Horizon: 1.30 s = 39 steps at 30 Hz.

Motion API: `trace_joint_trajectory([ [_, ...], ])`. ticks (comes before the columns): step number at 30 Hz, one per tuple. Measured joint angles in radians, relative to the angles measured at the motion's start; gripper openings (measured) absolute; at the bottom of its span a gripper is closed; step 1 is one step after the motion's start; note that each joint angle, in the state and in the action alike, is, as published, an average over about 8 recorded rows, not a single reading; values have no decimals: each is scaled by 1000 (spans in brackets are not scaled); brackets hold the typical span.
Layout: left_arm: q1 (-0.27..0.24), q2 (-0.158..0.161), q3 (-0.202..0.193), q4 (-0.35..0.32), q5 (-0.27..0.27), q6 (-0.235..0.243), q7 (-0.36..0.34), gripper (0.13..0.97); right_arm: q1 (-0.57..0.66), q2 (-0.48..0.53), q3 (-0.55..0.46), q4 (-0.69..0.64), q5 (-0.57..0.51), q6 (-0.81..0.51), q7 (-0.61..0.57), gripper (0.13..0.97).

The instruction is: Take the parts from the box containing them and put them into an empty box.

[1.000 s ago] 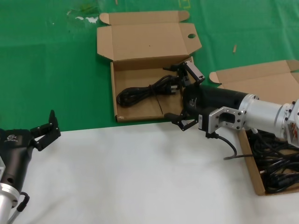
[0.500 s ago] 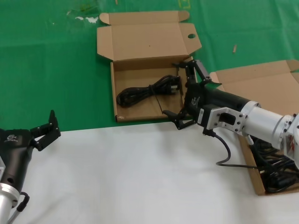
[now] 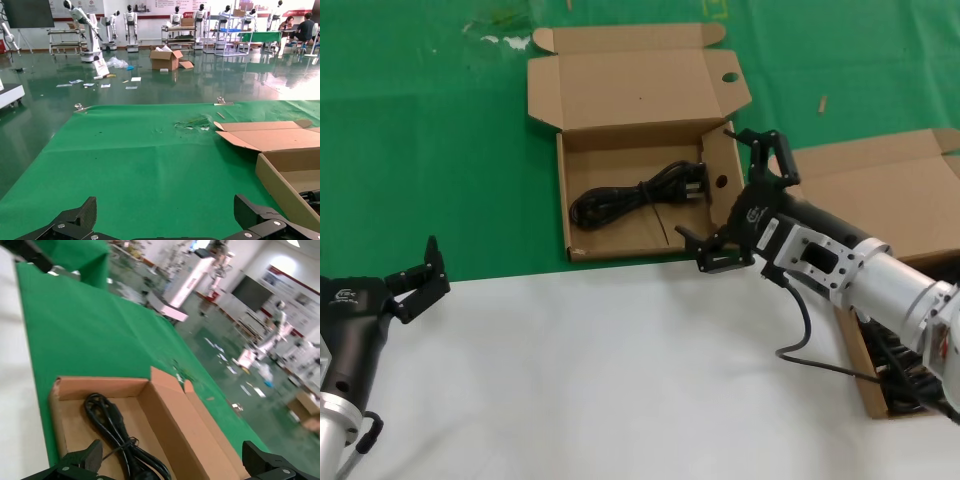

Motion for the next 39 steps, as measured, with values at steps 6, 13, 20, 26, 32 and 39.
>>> trace_joint_trajectory([
  [6, 0, 0, 0, 0, 0, 0, 0, 966, -51, -12, 25, 37, 13, 61, 71, 966],
  [13, 0, 0, 0, 0, 0, 0, 0, 966, -112, -26, 55, 80, 29, 133, 156, 966],
  [20, 0, 0, 0, 0, 0, 0, 0, 966, -171, -40, 85, 122, 44, 204, 239, 966],
  [26, 0, 0, 0, 0, 0, 0, 0, 966, -223, -52, 110, 159, 57, 265, 310, 966],
  [32, 0, 0, 0, 0, 0, 0, 0, 966, -274, -64, 136, 195, 70, 326, 382, 966],
  [39, 0, 0, 0, 0, 0, 0, 0, 966, -334, -78, 165, 238, 85, 398, 466, 966],
])
